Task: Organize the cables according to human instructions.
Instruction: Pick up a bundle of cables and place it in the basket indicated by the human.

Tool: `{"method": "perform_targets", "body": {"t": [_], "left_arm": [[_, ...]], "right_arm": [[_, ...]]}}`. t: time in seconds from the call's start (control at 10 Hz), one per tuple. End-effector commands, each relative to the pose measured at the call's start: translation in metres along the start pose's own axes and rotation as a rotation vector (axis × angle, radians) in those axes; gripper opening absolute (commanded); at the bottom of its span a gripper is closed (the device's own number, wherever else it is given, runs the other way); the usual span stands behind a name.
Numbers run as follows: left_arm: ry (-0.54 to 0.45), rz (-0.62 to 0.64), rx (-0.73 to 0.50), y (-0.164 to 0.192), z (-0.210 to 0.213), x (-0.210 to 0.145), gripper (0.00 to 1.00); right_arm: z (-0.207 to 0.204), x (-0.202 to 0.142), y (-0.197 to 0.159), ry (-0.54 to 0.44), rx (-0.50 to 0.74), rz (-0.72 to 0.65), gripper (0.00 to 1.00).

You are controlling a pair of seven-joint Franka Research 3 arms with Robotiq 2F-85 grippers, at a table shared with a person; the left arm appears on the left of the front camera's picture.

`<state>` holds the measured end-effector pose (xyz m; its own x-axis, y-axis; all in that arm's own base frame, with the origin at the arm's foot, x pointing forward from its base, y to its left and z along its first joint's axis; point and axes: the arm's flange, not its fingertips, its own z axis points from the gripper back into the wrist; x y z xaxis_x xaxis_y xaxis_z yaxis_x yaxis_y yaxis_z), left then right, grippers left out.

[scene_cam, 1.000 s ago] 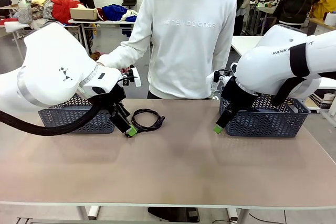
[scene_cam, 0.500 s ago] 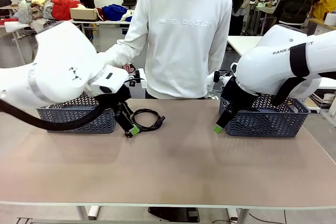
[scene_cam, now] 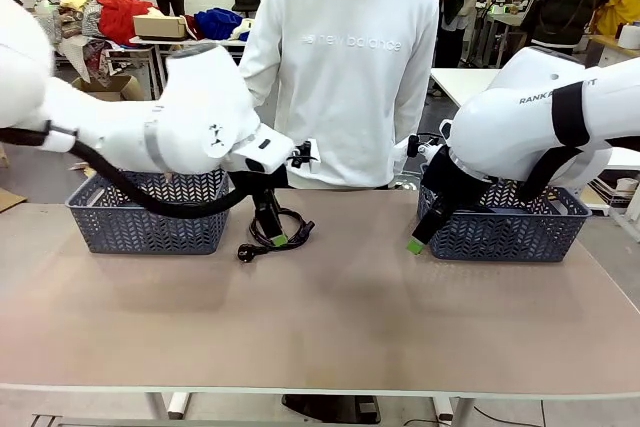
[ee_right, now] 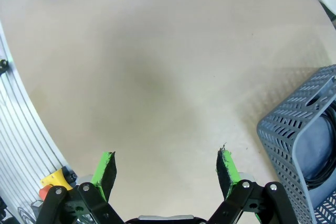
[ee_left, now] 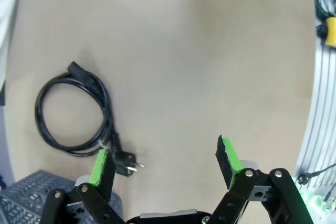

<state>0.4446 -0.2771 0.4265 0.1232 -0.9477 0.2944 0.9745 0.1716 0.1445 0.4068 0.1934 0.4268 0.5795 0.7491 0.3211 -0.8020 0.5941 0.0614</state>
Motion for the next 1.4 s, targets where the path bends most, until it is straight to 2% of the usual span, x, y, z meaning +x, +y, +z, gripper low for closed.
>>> {"method": "perform_targets", "body": {"t": [0.0, 0.3, 1.0, 1.3], "left_arm": [[0.083, 0.011, -0.007, 0.016, -0.011, 0.016, 1.00], [0.135, 0.007, 0.005, 0.031, -0.036, 0.024, 1.00], [0.114, -0.004, -0.005, 0.031, -0.041, 0.020, 1.00], [0.151, -0.026, -0.014, 0.036, -0.058, 0.026, 1.00]], "right_arm": [[0.000, 0.000, 0.000, -0.002, -0.002, 0.000, 1.00], [0.000, 0.000, 0.000, -0.002, -0.002, 0.000, 1.00], [0.000, 0.000, 0.000, -0.002, -0.002, 0.000, 1.00], [0.000, 0.000, 0.000, -0.002, -0.002, 0.000, 1.00]]}}
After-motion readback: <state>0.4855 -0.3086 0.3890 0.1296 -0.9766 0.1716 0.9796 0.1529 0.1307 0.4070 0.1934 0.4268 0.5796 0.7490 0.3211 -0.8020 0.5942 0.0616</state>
